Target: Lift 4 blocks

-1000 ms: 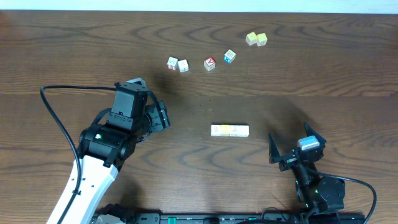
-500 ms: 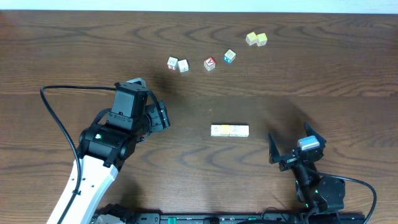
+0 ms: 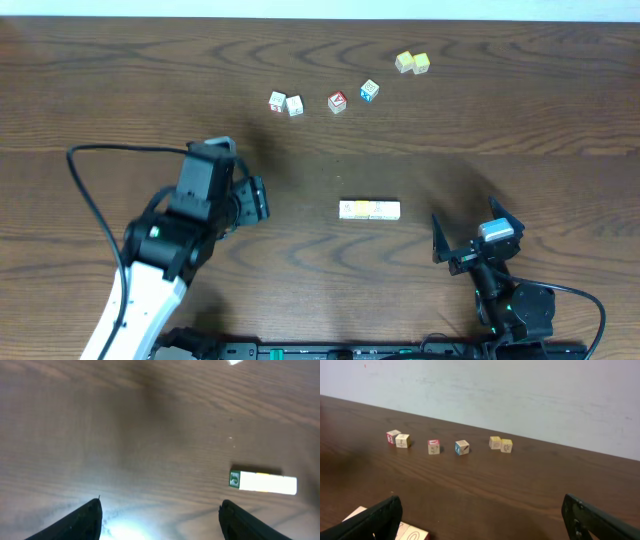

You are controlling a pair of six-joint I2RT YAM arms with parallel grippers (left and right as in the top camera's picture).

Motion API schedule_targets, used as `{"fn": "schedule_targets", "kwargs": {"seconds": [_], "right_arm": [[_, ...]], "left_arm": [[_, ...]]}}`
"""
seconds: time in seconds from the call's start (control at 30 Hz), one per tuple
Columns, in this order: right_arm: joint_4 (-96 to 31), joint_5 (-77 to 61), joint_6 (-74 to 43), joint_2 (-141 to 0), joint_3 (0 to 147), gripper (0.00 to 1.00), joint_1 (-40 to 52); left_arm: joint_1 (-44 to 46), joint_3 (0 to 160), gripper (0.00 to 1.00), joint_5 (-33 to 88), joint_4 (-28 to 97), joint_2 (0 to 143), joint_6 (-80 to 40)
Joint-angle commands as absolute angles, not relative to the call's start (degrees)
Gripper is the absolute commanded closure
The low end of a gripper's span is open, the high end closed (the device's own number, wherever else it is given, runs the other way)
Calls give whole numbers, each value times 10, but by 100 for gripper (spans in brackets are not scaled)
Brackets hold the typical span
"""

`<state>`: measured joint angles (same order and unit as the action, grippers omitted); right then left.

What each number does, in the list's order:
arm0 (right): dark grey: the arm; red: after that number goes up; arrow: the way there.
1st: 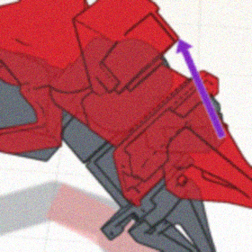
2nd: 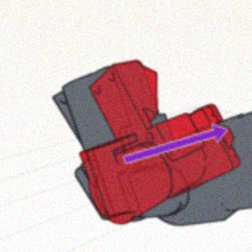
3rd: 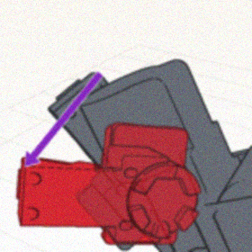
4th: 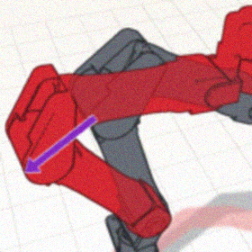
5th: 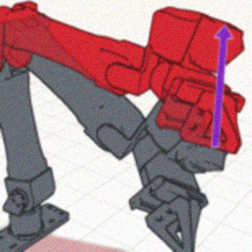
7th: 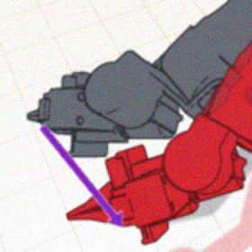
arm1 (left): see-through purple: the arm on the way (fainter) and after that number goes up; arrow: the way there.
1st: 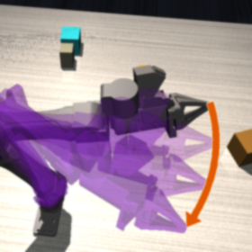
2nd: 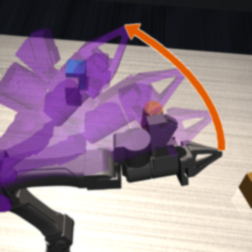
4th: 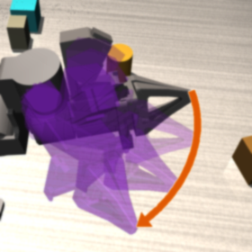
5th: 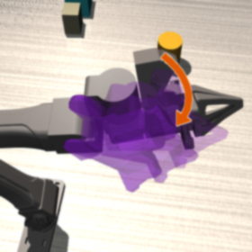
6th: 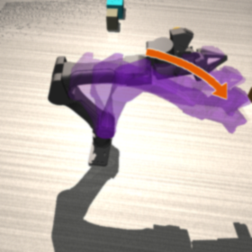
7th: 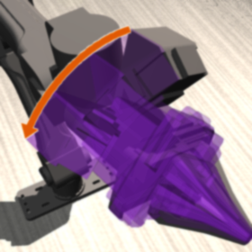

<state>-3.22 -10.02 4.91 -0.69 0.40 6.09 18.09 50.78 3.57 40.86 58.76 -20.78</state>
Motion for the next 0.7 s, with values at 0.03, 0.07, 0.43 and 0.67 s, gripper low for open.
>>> {"fn": "schedule_targets", "kwargs": {"seconds": [0.03, 0.07, 0.43, 0.67], "right_arm": [[-35, -97, 57, -4, 3, 1, 64], [-35, -97, 57, -4, 3, 1, 64], [-35, -97, 57, -4, 3, 1, 64], [-35, -97, 57, -4, 3, 1, 64]], "left_arm": [[139, 424, 25, 152, 349, 502, -21], [122, 402, 25, 184, 334, 475, 9], [14, 300, 25, 194, 318, 229, 22], [5, 249, 25, 184, 283, 143, 21]]}}
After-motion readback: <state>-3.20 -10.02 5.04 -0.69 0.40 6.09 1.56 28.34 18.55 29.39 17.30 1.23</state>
